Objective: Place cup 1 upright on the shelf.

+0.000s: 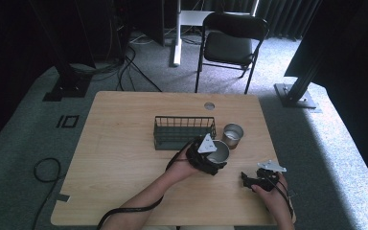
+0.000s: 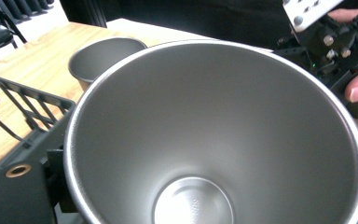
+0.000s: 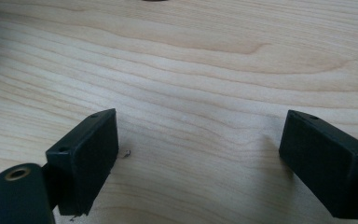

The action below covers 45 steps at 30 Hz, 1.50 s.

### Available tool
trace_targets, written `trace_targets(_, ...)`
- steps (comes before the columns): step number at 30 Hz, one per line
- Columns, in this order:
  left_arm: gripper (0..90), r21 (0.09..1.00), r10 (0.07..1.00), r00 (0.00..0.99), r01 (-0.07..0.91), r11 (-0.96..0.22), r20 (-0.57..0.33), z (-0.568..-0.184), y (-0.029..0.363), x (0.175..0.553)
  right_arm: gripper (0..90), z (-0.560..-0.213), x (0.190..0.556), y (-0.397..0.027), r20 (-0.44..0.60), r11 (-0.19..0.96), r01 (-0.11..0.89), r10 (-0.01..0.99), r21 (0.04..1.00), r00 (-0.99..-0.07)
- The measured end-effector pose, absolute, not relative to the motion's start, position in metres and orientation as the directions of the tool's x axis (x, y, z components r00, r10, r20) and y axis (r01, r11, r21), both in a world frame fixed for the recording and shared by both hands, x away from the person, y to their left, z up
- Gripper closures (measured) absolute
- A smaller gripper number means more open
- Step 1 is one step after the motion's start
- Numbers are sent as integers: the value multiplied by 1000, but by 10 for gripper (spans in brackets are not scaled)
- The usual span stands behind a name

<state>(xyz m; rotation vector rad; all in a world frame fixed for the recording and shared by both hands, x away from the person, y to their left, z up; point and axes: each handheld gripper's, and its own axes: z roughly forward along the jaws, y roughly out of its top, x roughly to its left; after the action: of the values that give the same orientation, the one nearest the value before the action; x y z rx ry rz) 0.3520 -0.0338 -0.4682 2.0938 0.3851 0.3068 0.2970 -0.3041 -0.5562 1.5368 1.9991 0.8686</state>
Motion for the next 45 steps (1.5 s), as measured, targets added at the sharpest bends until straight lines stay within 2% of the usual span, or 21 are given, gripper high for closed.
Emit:
trace_targets(13, 142, 878, 399, 916, 159, -451, 39, -441, -18, 350, 114, -556, 297, -304, 12, 172, 667, 965, 725, -262)
trace_targets(21, 142, 885, 415, 908, 145, -442, 59, -427, -10, 351, 114, -556, 297, -304, 12, 172, 667, 965, 725, -262)
trace_targets(27, 142, 897, 451, 891, 160, -411, 47, -417, -3, 357, 114, -556, 297, -304, 12, 172, 667, 965, 725, -261)
trace_targets(43, 142, 913, 626, 772, 171, -371, 109, -399, 35, 373, 114, -556, 297, -304, 11, 173, 667, 965, 725, -262)
trace_targets(45, 142, 913, 626, 772, 171, -371, 109, -399, 35, 373, 114, -556, 297, -304, 12, 172, 667, 965, 725, -262)
